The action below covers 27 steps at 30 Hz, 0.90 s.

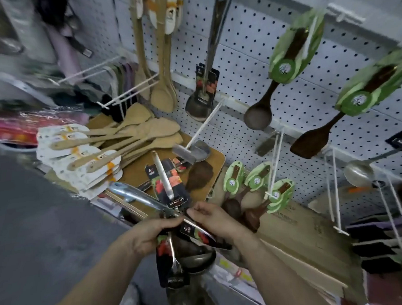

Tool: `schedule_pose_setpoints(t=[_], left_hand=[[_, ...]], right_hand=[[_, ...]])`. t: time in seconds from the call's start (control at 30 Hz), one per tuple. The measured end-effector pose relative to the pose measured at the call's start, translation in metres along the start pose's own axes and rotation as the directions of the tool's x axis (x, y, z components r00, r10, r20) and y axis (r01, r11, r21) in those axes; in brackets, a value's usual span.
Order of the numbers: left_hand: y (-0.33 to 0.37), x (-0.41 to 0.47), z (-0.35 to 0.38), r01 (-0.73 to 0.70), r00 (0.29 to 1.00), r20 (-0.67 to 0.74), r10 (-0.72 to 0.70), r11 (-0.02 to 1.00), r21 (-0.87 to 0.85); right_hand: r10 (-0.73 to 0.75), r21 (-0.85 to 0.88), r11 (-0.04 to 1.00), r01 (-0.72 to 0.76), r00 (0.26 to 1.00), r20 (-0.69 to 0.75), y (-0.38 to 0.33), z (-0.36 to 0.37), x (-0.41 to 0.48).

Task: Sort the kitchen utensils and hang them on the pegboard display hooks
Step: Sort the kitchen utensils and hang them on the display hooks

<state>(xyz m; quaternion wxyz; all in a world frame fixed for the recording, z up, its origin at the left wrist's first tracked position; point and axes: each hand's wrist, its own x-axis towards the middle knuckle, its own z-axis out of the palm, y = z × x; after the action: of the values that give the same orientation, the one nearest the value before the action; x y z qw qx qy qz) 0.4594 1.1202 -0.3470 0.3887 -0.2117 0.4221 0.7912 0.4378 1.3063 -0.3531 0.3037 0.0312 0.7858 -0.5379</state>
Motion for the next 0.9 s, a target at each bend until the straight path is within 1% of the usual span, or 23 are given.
schedule_pose_setpoints(t=[0.07, 0.13, 0.17, 0.27, 0.37, 0.47, 0.53, 0.6, 0.67, 0.77, 0.83, 0.9], left_hand=[[0.008, -0.001, -0.006, -0.018, 1.000, -0.025, 0.018, 1.000, -0.012], [0.020, -0.002, -0.023, -0.026, 0.997, -0.068, 0.025, 1.000, -0.015], [0.026, -0.004, -0.033, -0.015, 0.996, -0.085, 0.013, 1.000, -0.023], [0.044, -0.008, -0.059, 0.032, 0.993, -0.108, -0.039, 0.997, -0.065], [0.064, -0.008, -0.081, 0.018, 0.994, -0.107, -0.029, 0.994, -0.109], [0.085, -0.005, -0.095, 0.006, 0.993, -0.115, -0.023, 0.989, -0.147], [0.093, 0.001, -0.105, -0.009, 0.992, -0.125, -0.013, 0.985, -0.175], [0.095, 0.007, -0.115, -0.015, 0.989, -0.149, -0.014, 0.981, -0.192], [0.095, 0.013, -0.125, -0.013, 0.983, -0.181, -0.023, 0.981, -0.193], [0.094, 0.019, -0.135, -0.033, 0.979, -0.204, -0.006, 0.981, -0.189], [0.093, 0.023, -0.138, -0.065, 0.975, -0.220, 0.015, 0.973, -0.223], [0.092, 0.025, -0.140, -0.111, 0.970, -0.239, 0.048, 0.959, -0.261]], right_hand=[[-0.031, -0.077, 0.996, 0.037, 0.996, 0.081, -0.012, -0.001, 0.006], [-0.021, -0.157, 0.986, 0.055, 0.978, 0.208, -0.028, 0.005, 0.022], [-0.006, -0.199, 0.979, 0.055, 0.972, 0.236, -0.034, 0.011, 0.031], [-0.002, -0.284, 0.956, 0.072, 0.971, 0.239, -0.057, 0.029, 0.055], [-0.031, -0.300, 0.948, 0.105, 0.970, 0.242, -0.080, 0.044, 0.074], [-0.076, -0.287, 0.949, 0.132, 0.977, 0.199, -0.096, 0.053, 0.090], [-0.080, -0.277, 0.953, 0.121, 0.985, 0.155, -0.102, 0.054, 0.099], [-0.084, -0.301, 0.946, 0.124, 0.986, 0.143, -0.104, 0.053, 0.105], [-0.092, -0.288, 0.947, 0.143, 0.979, 0.181, -0.102, 0.052, 0.113], [-0.076, -0.278, 0.947, 0.159, 0.955, 0.286, -0.100, 0.048, 0.124], [-0.050, -0.223, 0.966, 0.131, 0.941, 0.336, -0.104, 0.045, 0.126], [-0.033, -0.141, 0.986, 0.087, 0.938, 0.346, -0.108, 0.042, 0.128]])
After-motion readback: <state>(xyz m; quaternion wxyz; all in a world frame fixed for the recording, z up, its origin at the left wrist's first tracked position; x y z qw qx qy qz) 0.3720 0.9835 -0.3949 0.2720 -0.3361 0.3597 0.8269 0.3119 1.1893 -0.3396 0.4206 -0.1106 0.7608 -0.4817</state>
